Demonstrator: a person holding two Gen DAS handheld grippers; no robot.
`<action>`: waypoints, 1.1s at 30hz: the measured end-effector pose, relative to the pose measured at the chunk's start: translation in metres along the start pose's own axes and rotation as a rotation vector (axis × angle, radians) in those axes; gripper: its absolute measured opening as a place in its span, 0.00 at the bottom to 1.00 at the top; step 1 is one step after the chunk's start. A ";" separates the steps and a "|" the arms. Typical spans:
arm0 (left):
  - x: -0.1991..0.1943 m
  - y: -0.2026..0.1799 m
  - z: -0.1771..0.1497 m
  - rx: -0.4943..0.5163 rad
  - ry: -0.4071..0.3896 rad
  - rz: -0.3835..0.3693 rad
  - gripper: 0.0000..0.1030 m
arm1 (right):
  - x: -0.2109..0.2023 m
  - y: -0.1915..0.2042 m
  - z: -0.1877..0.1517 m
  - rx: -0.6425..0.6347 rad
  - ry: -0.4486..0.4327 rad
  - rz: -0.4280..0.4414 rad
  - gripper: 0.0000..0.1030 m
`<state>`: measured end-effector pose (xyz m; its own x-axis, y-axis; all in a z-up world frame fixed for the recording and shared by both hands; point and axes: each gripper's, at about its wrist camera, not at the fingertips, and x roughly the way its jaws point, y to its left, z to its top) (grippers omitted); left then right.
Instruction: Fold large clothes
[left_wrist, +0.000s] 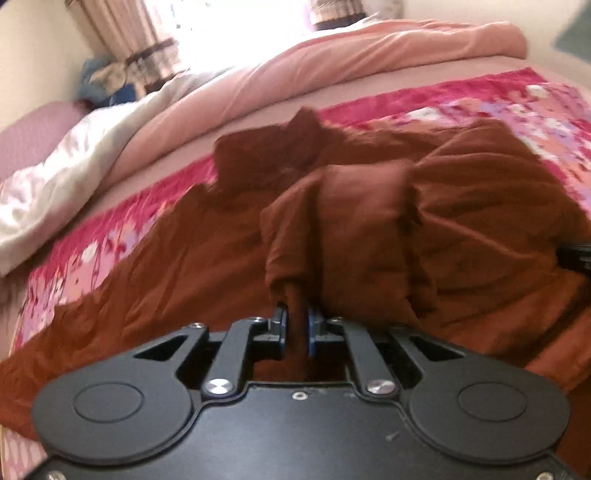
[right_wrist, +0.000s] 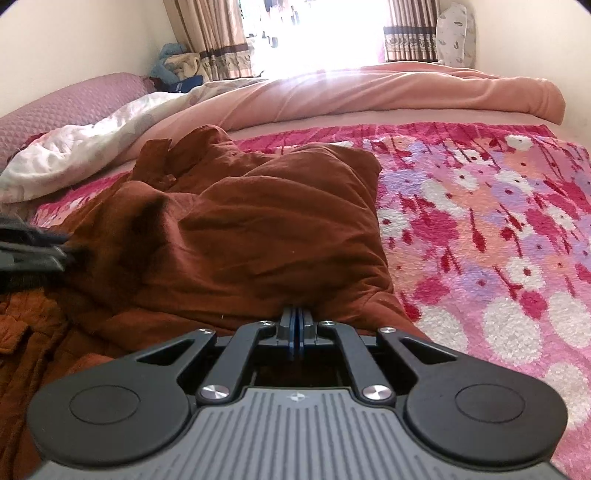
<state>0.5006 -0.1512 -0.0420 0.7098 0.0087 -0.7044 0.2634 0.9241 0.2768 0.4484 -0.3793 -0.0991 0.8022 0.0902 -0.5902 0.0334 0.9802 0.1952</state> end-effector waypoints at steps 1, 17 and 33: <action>0.001 0.007 -0.001 -0.030 0.007 -0.013 0.08 | 0.000 -0.001 0.000 0.001 -0.001 0.003 0.04; -0.059 0.114 -0.040 -0.310 -0.056 0.087 0.08 | 0.002 0.000 0.000 -0.004 -0.003 0.000 0.04; 0.060 0.082 -0.034 -0.303 0.020 0.053 1.00 | 0.002 0.001 0.001 -0.012 0.004 -0.005 0.04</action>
<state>0.5428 -0.0620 -0.0842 0.7033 0.0643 -0.7080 0.0177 0.9940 0.1079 0.4505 -0.3785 -0.0997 0.7994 0.0863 -0.5946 0.0298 0.9827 0.1827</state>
